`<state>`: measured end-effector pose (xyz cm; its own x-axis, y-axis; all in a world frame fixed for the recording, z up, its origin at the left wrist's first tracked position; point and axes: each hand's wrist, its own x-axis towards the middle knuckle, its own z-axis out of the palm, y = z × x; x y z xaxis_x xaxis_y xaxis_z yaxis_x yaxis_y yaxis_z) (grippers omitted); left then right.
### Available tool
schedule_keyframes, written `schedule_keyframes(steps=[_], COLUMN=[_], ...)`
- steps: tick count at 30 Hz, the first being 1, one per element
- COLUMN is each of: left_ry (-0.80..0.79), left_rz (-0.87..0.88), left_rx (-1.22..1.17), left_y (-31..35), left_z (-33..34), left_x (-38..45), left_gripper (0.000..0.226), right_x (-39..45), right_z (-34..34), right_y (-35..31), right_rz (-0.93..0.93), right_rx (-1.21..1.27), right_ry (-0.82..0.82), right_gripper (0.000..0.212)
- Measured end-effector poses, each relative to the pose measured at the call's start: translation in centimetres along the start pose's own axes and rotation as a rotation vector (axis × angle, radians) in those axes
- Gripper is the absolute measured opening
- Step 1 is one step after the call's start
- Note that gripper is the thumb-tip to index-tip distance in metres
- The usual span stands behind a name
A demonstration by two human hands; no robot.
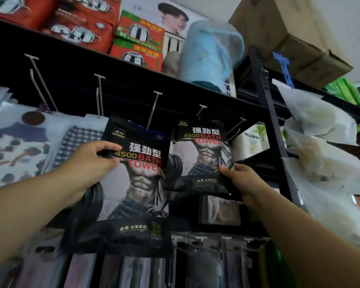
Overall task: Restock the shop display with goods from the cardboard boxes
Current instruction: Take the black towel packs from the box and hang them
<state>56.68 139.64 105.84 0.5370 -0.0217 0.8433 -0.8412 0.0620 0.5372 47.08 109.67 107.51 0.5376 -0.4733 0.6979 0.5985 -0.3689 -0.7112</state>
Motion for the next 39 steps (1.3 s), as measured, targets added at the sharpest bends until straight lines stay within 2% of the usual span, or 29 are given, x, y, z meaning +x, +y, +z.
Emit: schedule_keyframes(steps=[6,11,20,31,39], left_ry=[0.023,0.041,0.068,0.076,0.116], left_rz=[0.035,0.068,0.090,0.102,0.126], left_rx=[0.014,0.006,0.008,0.026,0.064], left_y=[-1.2,-2.3,-3.1,-3.5,-2.7], left_z=[-0.9,-1.6,-2.1,-2.8,-5.2], left_x=[1.8,2.5,3.3,4.5,5.5], left_gripper=[0.026,0.034,0.035,0.038,0.035], right_x=[2.3,2.6,2.9,4.3,8.4], right_z=[0.4,0.0,-0.4,0.9,2.9], right_y=[-0.5,0.5,1.1,3.2,6.3], right_rz=[-0.003,0.021,0.024,0.067,0.101], right_rx=[0.044,0.052,0.071,-0.070,-0.314], right_ry=[-0.006,-0.011,-0.035,-0.007,0.106], right_gripper=[0.011,0.010,0.011,0.022,0.030])
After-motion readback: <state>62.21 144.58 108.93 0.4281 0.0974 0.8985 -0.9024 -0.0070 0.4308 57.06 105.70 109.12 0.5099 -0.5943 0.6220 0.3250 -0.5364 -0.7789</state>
